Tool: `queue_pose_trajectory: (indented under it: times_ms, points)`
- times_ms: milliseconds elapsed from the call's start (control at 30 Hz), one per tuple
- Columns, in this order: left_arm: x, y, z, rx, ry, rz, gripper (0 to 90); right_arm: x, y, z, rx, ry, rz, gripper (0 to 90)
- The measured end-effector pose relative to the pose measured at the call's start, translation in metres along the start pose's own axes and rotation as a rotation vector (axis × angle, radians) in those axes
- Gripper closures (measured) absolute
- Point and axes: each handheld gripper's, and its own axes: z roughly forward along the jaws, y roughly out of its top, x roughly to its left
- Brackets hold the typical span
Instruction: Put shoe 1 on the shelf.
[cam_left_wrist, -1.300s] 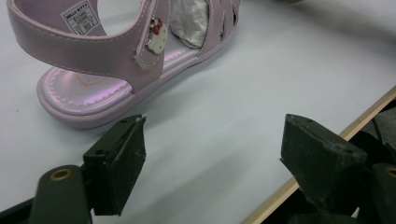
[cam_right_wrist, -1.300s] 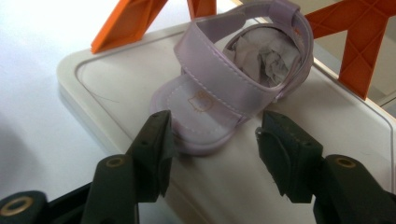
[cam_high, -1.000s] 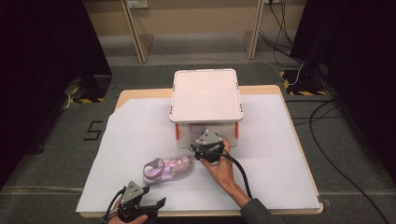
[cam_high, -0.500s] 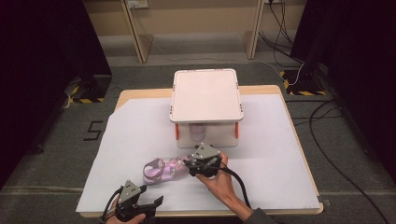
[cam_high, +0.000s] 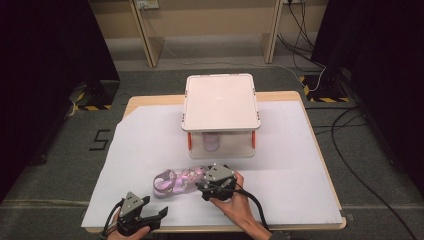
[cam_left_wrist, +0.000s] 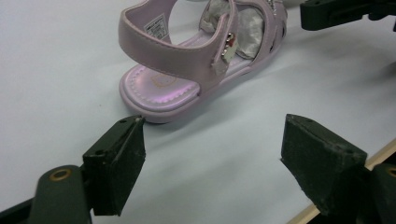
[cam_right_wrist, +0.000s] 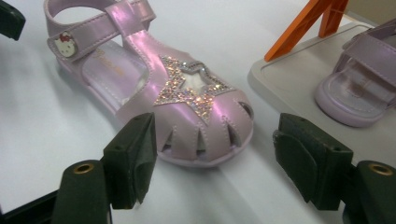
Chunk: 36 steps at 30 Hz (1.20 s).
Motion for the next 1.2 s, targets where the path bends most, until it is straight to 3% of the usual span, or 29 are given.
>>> queue_pose_trajectory:
  times_ms: [400,967,1200]
  points:
    - [0.002,0.000,0.000,0.004,0.035,-0.008,20.7,0.001,-0.001,0.001,0.002,0.002,-0.004,28.4]
    - [0.003,-0.002,-0.001,0.000,0.041,-0.014,20.6,0.011,0.007,0.011,-0.011,0.008,0.000,26.7]
    - [0.003,-0.002,-0.002,0.002,0.043,-0.009,20.6,0.017,0.010,0.018,-0.017,-0.014,-0.009,25.9]
